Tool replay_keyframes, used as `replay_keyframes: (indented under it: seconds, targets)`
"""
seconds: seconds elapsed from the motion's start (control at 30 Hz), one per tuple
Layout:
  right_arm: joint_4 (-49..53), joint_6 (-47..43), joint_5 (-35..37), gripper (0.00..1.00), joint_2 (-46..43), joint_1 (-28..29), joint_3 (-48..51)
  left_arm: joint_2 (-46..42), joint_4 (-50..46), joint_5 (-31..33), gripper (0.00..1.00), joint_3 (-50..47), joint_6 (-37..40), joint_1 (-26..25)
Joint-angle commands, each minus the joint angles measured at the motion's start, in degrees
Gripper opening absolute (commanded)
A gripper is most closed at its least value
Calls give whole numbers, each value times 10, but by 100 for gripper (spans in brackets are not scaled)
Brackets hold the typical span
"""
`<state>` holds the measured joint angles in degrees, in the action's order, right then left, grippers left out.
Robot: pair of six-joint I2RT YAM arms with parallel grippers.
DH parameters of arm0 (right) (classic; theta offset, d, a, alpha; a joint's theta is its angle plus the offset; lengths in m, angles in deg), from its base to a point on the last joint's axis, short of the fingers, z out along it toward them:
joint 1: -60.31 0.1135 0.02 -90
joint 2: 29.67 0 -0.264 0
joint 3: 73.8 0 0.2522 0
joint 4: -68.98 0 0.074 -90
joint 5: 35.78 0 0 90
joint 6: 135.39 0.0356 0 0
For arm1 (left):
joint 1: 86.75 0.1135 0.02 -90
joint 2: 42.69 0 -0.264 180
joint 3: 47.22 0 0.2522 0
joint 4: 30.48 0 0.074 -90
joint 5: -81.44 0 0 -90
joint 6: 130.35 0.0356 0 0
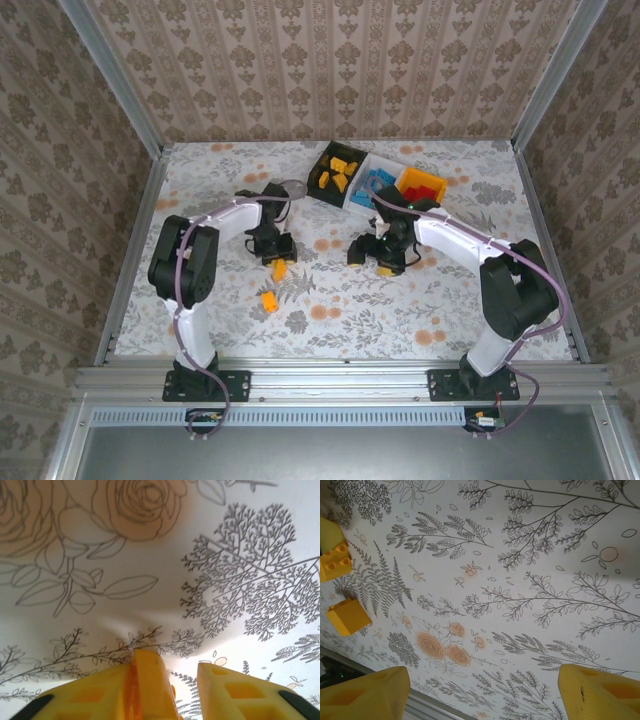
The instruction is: Sort the legos into containers by color
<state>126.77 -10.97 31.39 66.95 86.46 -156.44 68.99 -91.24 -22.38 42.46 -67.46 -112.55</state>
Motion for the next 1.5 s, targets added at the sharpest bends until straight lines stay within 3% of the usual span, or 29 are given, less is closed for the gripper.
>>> replay_keyframes:
  seconds: [0.0, 0.2, 0.47, 0.77, 0.97, 1.1, 1.27, 1.47]
  targets:
    - [25, -15, 10, 80, -5, -8, -6, 15, -28, -12, 33, 29, 14, -14]
    - [23, -16, 11, 80, -18, -24, 12, 43, -52, -23, 20, 75, 26, -17]
    - [14, -8, 12, 80, -35, -36, 34, 79, -93, -49, 19, 181, 37, -15]
    - [16, 9, 23, 80, -68, -39, 56, 180, -111, -111, 20, 443, 8, 29]
    - [29, 23, 40, 80, -107, -39, 75, 280, -10, -166, 20, 597, -100, 51]
    - [41, 29, 54, 80, -136, -39, 87, 326, 90, -181, 20, 635, -186, 53]
    - [55, 36, 66, 80, -160, -39, 103, 371, 146, -179, 22, 684, -243, 50]
    - [60, 45, 74, 80, -186, -41, 118, 394, 163, -181, 35, 710, -268, 45]
